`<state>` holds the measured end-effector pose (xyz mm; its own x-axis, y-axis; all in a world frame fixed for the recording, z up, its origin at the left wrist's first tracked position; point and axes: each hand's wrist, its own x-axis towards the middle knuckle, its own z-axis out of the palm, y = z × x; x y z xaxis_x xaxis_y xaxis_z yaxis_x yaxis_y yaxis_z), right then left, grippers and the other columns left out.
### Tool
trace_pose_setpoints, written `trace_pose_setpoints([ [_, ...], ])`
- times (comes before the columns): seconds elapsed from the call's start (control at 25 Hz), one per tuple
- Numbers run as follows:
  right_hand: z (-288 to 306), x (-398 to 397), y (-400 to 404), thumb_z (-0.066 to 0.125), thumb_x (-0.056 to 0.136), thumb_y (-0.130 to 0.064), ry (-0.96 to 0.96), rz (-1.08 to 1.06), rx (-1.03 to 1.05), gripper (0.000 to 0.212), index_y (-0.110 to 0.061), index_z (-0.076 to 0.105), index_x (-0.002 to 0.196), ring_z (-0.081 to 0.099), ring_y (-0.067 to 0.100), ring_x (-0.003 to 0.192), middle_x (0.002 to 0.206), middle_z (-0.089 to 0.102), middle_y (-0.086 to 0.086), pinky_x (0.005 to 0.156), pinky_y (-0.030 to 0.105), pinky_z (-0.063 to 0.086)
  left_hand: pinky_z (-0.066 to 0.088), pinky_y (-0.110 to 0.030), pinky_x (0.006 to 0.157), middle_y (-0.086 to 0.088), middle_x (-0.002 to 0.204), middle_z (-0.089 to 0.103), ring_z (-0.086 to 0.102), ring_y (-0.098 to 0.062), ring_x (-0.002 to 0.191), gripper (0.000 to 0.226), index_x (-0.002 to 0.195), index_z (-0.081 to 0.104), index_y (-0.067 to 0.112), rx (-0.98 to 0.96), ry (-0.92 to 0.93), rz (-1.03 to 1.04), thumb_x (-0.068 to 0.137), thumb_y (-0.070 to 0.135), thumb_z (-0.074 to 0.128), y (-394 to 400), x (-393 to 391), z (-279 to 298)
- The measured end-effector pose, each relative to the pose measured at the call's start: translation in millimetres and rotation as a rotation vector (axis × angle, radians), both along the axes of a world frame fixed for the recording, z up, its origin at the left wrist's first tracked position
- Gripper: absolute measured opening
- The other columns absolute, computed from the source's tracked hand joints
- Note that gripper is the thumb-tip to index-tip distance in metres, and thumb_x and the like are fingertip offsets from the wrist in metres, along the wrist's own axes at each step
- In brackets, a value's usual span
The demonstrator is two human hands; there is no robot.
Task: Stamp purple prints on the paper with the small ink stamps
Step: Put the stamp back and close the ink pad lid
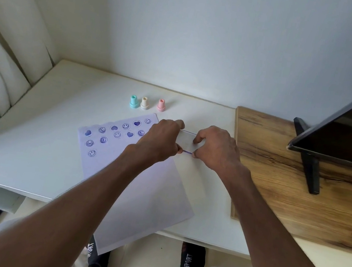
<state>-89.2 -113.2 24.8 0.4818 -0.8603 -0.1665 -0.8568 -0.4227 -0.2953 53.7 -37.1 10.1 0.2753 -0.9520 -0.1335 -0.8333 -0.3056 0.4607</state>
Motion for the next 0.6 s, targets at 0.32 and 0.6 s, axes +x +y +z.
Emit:
trace_pose_setpoints([
  [0.32, -4, -2, -2, 0.072, 0.083, -0.012, -0.003, -0.045, -0.072, 0.043, -0.033, 0.066, 0.12, 0.063, 0.029, 0.107, 0.122, 0.064, -0.001, 0.074, 0.031, 0.039, 0.047, -0.047, 0.097, -0.018, 0.136, 0.042, 0.045, -0.038, 0.125, 0.07, 0.138, 0.043, 0.005, 0.22, -0.184, 0.092, 0.09, 0.046, 0.073, 27, -3, 8],
  [0.6, -8, 7, -7, 0.068, 0.088, -0.014, -0.037, -0.013, -0.022, 0.041, -0.027, 0.066, 0.127, 0.061, 0.028, 0.117, 0.135, 0.06, 0.0, 0.081, 0.03, 0.041, 0.045, -0.047, 0.104, -0.018, 0.144, 0.033, 0.037, -0.037, 0.133, 0.076, 0.144, 0.039, 0.007, 0.269, -0.169, 0.019, 0.089, 0.046, 0.073, 29, -2, 7],
])
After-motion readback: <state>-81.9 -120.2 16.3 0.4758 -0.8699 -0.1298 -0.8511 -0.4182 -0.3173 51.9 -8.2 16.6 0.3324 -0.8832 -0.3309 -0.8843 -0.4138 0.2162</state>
